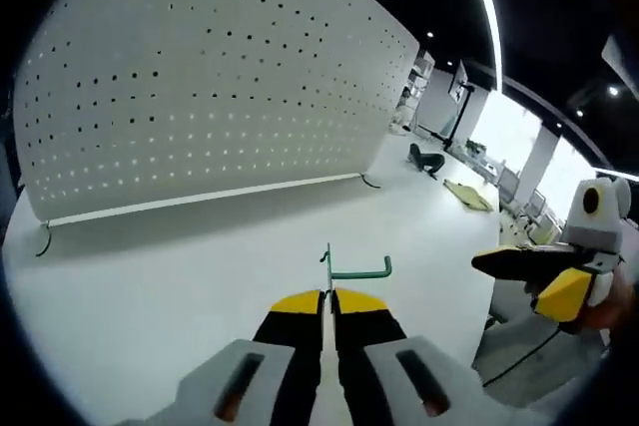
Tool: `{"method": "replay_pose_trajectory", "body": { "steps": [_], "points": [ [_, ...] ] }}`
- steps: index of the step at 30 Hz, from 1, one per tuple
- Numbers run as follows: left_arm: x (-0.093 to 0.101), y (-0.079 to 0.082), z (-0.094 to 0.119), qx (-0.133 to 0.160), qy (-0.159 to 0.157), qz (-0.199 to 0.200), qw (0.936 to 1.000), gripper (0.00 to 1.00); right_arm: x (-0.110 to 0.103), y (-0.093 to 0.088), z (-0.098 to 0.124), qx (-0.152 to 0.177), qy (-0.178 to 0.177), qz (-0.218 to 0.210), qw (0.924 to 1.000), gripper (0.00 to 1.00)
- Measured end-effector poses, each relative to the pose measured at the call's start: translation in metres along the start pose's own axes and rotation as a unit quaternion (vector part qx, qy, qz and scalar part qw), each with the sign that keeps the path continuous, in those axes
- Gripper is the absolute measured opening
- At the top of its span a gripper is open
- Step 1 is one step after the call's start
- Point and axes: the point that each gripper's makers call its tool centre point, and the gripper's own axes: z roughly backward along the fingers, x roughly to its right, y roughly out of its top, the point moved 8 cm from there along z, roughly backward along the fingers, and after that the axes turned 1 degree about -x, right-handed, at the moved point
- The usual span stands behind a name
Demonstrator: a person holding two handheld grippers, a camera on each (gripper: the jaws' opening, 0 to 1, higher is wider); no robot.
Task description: Insert the hook assembly into the mounting plate slot until the hook locks in place.
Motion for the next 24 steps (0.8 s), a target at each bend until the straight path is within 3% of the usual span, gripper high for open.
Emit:
{"method": "replay_pose_trajectory", "body": {
  "steps": [10,24],
  "points": [
    [0.016,0.001,0.010,0.023,-0.029,0.000,0.9993,0.03,-0.003,0.005,0.001,0.015,0.004,-0.004,0.9999,0.44],
    [0.036,0.000,0.022,0.044,-0.061,-0.014,0.9970,0.03,-0.007,0.005,-0.002,0.016,0.016,-0.020,0.9995,0.31]
  ]
}}
